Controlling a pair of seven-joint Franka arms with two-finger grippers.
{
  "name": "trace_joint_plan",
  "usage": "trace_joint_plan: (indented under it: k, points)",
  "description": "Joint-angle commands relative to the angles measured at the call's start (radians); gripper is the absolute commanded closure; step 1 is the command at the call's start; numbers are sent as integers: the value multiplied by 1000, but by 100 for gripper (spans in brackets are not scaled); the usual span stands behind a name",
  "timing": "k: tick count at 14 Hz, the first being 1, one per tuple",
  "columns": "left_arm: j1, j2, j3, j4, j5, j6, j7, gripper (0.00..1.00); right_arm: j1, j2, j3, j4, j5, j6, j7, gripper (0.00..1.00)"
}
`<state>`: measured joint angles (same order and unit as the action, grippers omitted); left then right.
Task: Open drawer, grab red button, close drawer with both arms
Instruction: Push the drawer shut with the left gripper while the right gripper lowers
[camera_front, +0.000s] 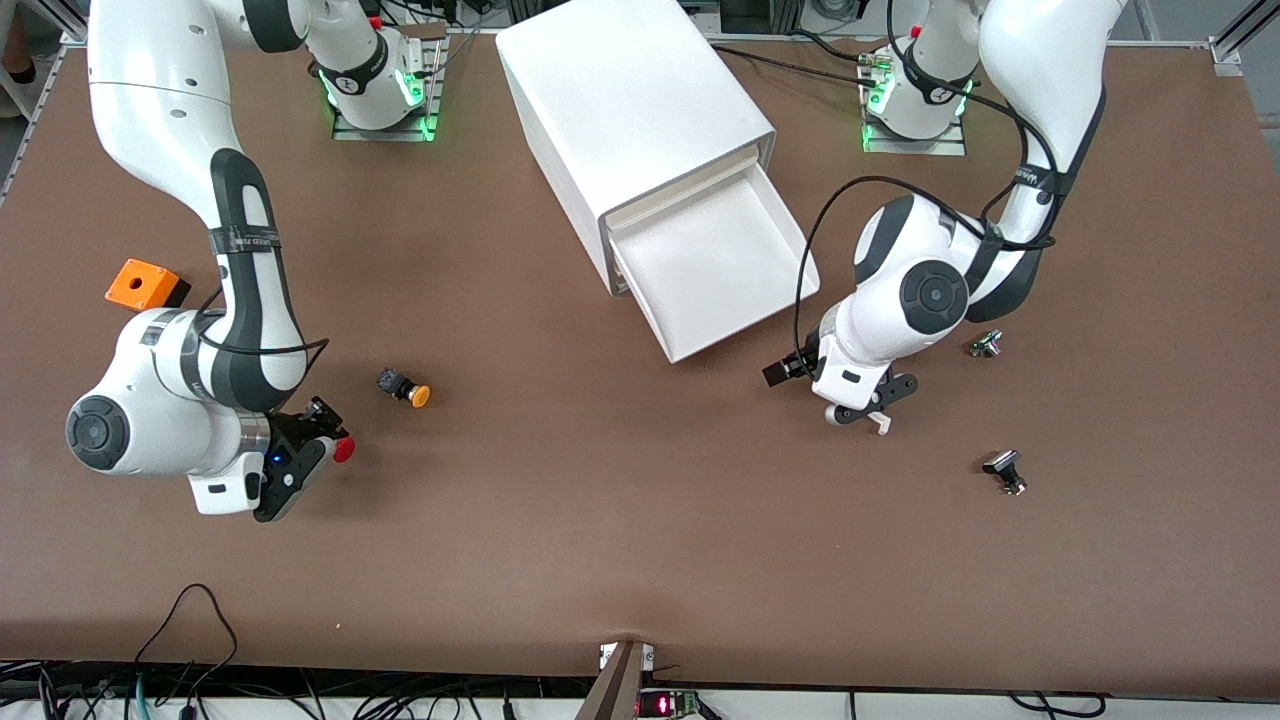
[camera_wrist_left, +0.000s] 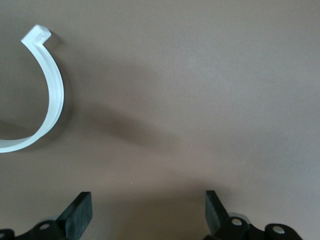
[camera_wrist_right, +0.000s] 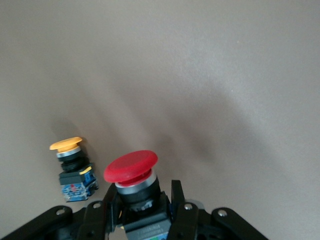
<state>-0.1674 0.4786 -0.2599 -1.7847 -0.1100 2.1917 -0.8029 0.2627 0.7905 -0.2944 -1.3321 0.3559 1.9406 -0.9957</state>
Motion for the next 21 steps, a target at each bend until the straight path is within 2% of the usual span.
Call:
trace_joint_plan:
  k: [1,2,3,6,9,12,15,18,19,20,21]
  points:
    - [-27,-2,4,-21,3,-6,-54,1,-4,-80,26,-181,35,137,-46,67]
    - [-41,-3,2,-28,3,-7,-61,1,1,-123,41,-256,37,205,-56,67]
    - [-47,-8,1,-35,0,-15,-59,1,13,-138,41,-287,43,233,-67,67]
    - [-53,-55,-25,-93,-7,-55,-58,1,6,-158,41,-335,46,251,-101,67]
    - [-52,-106,-90,-186,-46,-56,-56,1,-22,-210,41,-471,46,282,-102,69]
    - [-53,-124,-149,-234,-135,-58,-52,1,-26,-243,41,-600,34,386,-236,69]
    - [-52,-129,-238,-274,-151,-59,-48,1,-26,-261,41,-660,37,468,-265,68]
    - [-52,-130,-265,-285,-151,-90,-45,1,-57,-278,41,-687,41,463,-255,68]
    - [-52,-130,-265,-285,-151,-104,-44,1,-62,-278,41,-687,41,463,-241,63]
    - [-52,-130,-265,-286,-151,-106,-44,1,-63,-278,41,-687,41,463,-207,49]
    - [-50,-130,-265,-285,-151,-109,-42,1,-63,-281,41,-687,41,462,-184,24]
